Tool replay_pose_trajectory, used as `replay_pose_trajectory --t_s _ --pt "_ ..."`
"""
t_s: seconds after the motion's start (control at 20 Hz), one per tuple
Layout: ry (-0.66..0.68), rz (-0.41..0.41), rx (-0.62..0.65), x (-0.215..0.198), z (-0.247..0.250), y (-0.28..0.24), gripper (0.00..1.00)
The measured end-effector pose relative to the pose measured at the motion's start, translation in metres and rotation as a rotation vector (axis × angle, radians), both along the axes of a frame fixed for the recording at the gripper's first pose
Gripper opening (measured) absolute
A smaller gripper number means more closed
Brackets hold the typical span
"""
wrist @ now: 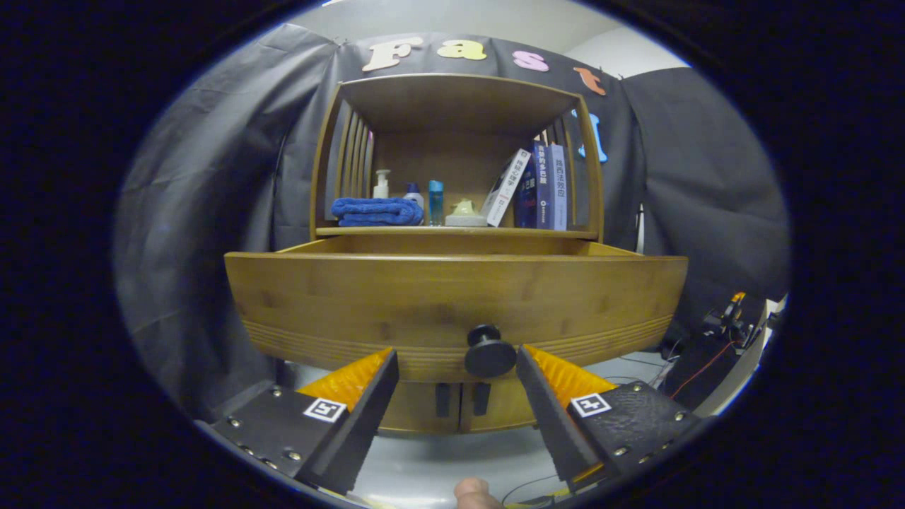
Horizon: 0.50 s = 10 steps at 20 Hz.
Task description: Pull open the drawer, take out the items inside it, and place them on the countertop above the cabinet.
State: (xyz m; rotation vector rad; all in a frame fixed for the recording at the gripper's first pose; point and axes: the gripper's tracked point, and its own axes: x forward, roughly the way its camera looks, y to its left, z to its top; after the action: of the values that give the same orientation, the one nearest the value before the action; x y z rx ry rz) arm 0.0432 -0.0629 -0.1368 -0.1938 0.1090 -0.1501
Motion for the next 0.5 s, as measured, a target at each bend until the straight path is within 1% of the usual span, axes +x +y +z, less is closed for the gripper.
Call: replay_pose_trajectory --t_s 0.3,0.35,0.4,0.5 --pt "0.030 -0.019 -0.002 0.027 -0.007 -0.020 1.00" --pt "0.062 0.009 -0.011 0.030 -0.011 -0.020 1.00" --pt "0.058 0.036 -0.014 0.028 -0.006 -0.019 1.00" --pt "0.053 0.039 0.009 0.032 -0.008 -0.020 0.99"
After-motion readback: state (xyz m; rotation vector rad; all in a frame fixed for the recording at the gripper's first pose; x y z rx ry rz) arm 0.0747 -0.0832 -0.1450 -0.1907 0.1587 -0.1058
